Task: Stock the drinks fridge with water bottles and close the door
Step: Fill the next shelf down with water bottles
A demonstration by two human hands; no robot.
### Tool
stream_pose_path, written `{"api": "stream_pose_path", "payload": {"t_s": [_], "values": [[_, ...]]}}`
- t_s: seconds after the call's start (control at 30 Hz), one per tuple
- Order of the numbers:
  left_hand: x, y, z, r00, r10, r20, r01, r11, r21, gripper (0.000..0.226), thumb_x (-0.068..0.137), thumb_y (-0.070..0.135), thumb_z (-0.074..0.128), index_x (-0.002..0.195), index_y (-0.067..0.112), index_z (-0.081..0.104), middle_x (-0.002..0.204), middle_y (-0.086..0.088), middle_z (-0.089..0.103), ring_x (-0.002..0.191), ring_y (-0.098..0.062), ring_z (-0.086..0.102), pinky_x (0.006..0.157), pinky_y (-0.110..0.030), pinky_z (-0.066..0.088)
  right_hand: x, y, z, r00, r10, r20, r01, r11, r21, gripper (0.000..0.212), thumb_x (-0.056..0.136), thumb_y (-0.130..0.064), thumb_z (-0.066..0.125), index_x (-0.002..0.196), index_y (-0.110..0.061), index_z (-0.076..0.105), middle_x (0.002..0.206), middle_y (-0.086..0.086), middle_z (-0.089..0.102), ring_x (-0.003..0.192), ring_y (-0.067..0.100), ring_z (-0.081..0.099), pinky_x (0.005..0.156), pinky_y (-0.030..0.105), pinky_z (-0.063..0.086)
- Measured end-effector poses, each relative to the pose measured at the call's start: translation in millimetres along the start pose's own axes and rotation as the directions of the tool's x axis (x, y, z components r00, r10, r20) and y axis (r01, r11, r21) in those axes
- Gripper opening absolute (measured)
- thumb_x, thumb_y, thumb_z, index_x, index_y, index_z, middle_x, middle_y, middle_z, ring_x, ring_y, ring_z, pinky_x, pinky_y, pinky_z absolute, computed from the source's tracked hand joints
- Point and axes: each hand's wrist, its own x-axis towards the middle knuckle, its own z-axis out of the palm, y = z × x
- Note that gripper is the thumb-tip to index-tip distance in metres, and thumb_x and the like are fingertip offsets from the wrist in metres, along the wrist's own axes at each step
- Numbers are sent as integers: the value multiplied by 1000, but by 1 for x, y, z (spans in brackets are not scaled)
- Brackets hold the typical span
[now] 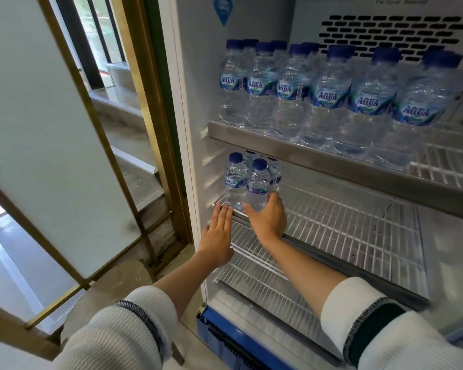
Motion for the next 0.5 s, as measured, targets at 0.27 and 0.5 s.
{"api": "stream_pose_path", "payload": {"t_s": [0.27,0.5], "values": [[2,1,0,1000,-10,13,10,1000,-14,110,83,26,67,150,13,-18,159,-4,-24,143,-24,-29,119,-49,17,1,-1,-6,1000,-4,20,4,1000,18,70,65,-53,81,115,-17,47,117,1,57,96,20,61,80,43,55],[2,-1,0,1000,-6,20,6,1000,10,107,84,22,63,149,12,-20,158,-4,-25,143,-24,-29,118,-49,20,2,-3,-3,999,32,18,-33,997,66,58,74,-41,78,118,-14,52,118,4,62,103,23,62,78,32,49]]}}
